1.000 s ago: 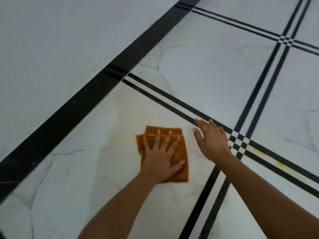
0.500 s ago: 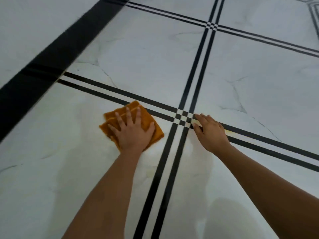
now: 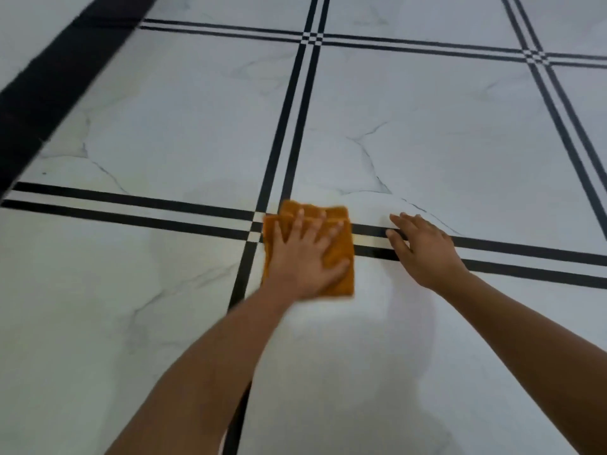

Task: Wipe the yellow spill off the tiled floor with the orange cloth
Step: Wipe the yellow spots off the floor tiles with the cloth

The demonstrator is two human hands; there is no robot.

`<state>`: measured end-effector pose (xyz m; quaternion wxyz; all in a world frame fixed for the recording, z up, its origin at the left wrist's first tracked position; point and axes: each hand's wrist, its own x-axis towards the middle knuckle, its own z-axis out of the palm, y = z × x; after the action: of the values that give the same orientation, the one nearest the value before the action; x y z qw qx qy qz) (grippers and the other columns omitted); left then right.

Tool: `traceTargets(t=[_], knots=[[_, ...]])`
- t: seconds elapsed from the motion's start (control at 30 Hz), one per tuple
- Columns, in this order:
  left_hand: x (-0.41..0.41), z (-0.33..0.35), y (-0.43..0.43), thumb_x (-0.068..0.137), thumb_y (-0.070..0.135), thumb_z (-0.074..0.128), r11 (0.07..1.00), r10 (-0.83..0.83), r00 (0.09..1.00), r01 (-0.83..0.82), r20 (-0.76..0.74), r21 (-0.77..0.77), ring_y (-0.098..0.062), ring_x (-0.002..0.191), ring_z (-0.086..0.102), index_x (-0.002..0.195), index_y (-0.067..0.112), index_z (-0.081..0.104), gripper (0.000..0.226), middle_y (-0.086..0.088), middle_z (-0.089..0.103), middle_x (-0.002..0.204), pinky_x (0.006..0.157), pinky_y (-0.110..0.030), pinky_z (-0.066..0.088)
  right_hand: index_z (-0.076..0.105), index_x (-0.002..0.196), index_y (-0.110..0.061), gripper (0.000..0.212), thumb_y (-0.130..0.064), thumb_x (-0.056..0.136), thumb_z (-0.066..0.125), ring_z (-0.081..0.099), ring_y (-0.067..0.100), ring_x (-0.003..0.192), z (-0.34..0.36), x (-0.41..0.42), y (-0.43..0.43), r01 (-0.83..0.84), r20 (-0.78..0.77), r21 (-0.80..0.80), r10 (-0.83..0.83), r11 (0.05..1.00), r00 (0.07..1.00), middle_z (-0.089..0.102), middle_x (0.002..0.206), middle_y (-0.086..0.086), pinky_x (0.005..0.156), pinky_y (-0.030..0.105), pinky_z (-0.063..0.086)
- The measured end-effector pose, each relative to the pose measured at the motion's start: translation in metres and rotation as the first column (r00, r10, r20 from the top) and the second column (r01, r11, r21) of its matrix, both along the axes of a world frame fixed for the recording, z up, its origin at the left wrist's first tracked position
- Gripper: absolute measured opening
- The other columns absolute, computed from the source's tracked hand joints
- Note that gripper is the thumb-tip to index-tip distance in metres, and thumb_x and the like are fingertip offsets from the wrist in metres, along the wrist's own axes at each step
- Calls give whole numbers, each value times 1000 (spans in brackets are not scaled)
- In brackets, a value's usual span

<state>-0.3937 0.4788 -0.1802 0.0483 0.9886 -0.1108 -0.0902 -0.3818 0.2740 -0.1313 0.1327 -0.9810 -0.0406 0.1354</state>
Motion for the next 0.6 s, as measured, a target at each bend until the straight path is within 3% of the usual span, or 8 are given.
traceTargets(t=[0.1,0.13,0.23,0.3,0.43,0.5,0.57,0.6], knots=[[42,2,6,84,72,14,885,466,885,-466,-21,3,-39,141,-9,148,34,-3,76,-4,-2,158,106,-68,-4,34,143,-19,48,-38,99,28,25,24,140,-5,-4,-16,3,2,26,-3,1000,1000,34,150,5,112,40,19],[40,2,1,85,72,13,879,476,879,-477,-29,7,-40,141,-9,148,34,-3,75,-4,-3,158,106,-68,-4,34,143,-18,48,-38,99,28,25,24,140,-8,-5,-18,3,3,37,-3,999,1000,34,151,5,113,40,19],[-8,0,-28,84,72,9,997,-82,997,82,1,15,-33,142,-13,144,42,-9,70,3,-7,158,108,-67,-2,32,144,-19,49,-40,99,27,21,23,142,-12,-9,-26,43,-2,78,-43,996,999,31,152,5,114,40,17],[-12,-2,-24,82,73,11,974,-224,974,225,-18,30,-29,142,-14,142,47,-10,69,7,-6,158,108,-66,-1,31,144,-20,50,-40,99,27,20,23,142,-16,-13,-27,32,0,97,-32,995,999,30,152,5,115,40,16],[42,3,-12,85,72,17,935,354,935,-355,-30,-22,-35,142,-8,146,40,0,71,2,0,158,105,-68,-3,33,144,-20,50,-40,99,27,19,22,143,-18,-17,-31,18,28,133,-22,991,999,30,152,4,115,39,14],[21,2,-28,84,72,15,997,78,997,-78,-3,-15,-34,142,-11,145,42,-4,71,3,-2,158,106,-68,-3,34,143,-21,49,-41,99,28,20,22,142,-17,-16,-39,69,42,141,-75,988,996,31,152,4,115,39,14],[-18,0,-45,84,72,16,930,-364,930,366,-51,33,-29,142,-15,143,46,-8,69,7,-6,158,107,-67,-6,35,143,-20,49,-41,98,29,21,22,142,-14,-16,-47,123,54,142,-132,982,990,31,152,4,115,38,15],[-16,1,-43,84,72,19,897,-440,897,441,-51,28,-27,142,-15,143,47,-7,69,8,-6,157,107,-65,-7,35,143,-20,49,-41,98,29,21,22,142,-14,-17,-50,133,54,141,-142,981,988,31,152,4,115,39,15]])
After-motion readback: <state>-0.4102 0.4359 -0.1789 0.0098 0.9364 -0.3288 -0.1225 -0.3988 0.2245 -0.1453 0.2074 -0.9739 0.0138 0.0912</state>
